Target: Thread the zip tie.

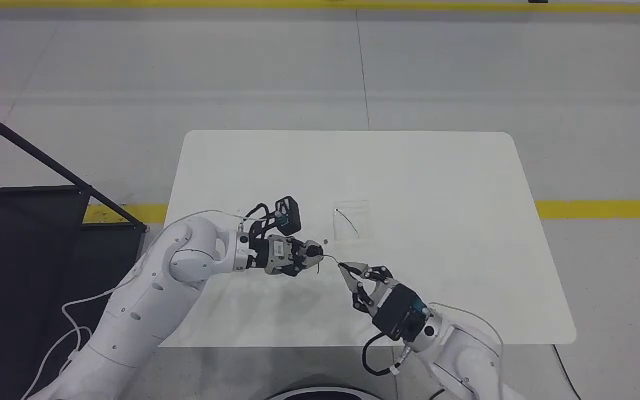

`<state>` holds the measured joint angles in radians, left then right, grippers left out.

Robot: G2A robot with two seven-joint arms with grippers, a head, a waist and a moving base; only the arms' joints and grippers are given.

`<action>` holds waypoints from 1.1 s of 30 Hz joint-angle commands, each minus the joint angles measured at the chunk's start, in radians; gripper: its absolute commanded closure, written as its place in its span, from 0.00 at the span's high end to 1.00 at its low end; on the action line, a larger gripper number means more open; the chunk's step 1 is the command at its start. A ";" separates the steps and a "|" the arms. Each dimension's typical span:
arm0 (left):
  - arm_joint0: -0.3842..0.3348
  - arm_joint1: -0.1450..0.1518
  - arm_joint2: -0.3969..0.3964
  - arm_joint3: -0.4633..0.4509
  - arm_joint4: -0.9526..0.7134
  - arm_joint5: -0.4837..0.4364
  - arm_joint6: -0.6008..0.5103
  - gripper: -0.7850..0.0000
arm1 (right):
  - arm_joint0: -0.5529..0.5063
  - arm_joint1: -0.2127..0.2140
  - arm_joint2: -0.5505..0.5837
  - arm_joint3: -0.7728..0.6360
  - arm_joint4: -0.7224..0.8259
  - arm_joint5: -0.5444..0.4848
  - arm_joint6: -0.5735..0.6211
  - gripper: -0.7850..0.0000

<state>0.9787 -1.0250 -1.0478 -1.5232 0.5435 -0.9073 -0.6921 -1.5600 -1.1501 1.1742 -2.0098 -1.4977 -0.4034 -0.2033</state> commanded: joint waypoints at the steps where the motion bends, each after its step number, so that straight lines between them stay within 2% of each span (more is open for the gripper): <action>1: -0.001 0.001 0.002 -0.001 0.000 -0.001 0.001 0.00 | -0.002 0.000 0.000 -0.003 -0.002 0.013 -0.002 0.00; 12: -0.004 0.007 0.011 -0.003 0.002 0.002 0.007 0.00 | -0.014 -0.002 -0.005 -0.007 -0.019 0.051 -0.012 0.00; 33: -0.010 0.017 0.023 -0.003 -0.005 0.016 0.022 0.00 | 0.020 0.005 -0.027 -0.013 -0.088 -0.052 0.070 0.00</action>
<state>0.9688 -1.0087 -1.0259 -1.5263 0.5386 -0.8911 -0.6706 -1.5411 -1.1456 1.1478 -2.0224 -1.5847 -0.4530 -0.1383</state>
